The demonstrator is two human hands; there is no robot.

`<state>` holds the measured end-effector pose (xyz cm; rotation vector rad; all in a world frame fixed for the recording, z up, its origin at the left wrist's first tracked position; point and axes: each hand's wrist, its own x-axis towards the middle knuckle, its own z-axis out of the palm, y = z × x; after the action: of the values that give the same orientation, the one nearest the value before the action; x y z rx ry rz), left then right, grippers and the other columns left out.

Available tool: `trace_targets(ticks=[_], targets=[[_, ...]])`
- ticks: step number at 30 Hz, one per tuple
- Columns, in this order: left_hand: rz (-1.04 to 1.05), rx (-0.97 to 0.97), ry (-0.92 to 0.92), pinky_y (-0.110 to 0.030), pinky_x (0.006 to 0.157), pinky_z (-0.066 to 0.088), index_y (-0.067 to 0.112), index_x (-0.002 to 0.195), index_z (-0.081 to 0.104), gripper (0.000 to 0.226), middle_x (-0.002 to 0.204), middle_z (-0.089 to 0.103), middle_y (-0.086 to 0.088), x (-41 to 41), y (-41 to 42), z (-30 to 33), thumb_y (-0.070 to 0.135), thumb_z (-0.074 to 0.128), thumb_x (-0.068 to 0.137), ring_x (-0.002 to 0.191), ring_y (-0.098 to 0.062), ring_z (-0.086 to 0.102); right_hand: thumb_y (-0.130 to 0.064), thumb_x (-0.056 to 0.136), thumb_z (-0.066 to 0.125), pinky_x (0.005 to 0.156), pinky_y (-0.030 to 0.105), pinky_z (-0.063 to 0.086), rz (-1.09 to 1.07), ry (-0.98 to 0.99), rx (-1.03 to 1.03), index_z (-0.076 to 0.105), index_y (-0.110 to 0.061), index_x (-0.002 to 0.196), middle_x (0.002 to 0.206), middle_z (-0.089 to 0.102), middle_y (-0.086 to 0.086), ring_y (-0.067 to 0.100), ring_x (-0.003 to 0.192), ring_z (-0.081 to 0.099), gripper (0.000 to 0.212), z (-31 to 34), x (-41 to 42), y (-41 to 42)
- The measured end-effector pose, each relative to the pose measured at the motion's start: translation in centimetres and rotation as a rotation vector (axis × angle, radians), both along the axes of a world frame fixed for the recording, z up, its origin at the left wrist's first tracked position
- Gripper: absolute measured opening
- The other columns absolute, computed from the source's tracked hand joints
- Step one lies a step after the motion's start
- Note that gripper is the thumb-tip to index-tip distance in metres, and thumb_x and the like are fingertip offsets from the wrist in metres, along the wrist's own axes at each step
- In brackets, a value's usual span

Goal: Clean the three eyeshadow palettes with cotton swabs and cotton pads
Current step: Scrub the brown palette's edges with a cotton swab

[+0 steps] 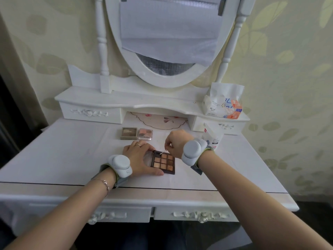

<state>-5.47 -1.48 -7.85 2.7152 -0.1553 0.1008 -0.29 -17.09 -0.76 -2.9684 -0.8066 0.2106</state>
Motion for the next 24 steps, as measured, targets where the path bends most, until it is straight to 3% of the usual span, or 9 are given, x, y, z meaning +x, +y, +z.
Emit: trace_targets(ticks=[5,9,20,24], targets=[[-0.014,-0.009,-0.014,-0.028,0.097,0.027,0.035,0.114,0.049,0.108,0.118,0.045,0.016,0.1,0.2,-0.3,0.096,0.037,0.025,0.116,-0.009,0.037,-0.010,0.082,0.049,0.074,0.028,0.052,0.031,0.006,-0.091,0.073,-0.016,0.086,0.092,0.072,0.000,0.020,0.078,0.063,0.025,0.5,0.7,0.9],[-0.005,-0.024,-0.019,-0.027,0.097,0.026,0.035,0.114,0.050,0.100,0.118,0.045,0.016,0.1,0.1,-0.2,0.090,0.041,0.031,0.117,-0.009,0.037,-0.006,0.084,0.049,0.067,0.022,0.044,0.030,-0.001,-0.113,0.072,-0.019,0.089,0.094,0.071,-0.003,0.019,0.086,0.065,0.026,0.7,1.1,1.5],[-0.013,0.005,-0.001,-0.030,0.103,0.027,0.035,0.118,0.048,0.109,0.122,0.044,0.015,0.1,0.1,-0.2,0.094,0.037,0.026,0.121,-0.011,0.035,-0.011,0.086,0.050,0.075,0.034,0.055,-0.022,-0.018,0.069,0.072,-0.008,0.091,0.095,0.072,0.009,0.029,0.089,0.067,0.023,-0.2,0.7,0.8],[-0.006,-0.003,0.002,-0.029,0.101,0.026,0.036,0.118,0.048,0.103,0.122,0.043,0.015,0.2,0.1,-0.2,0.090,0.040,0.031,0.122,-0.011,0.034,-0.014,0.087,0.053,0.075,0.034,0.055,-0.008,-0.052,0.140,0.073,-0.012,0.088,0.088,0.071,0.006,0.024,0.080,0.063,0.021,-0.6,0.2,0.2]])
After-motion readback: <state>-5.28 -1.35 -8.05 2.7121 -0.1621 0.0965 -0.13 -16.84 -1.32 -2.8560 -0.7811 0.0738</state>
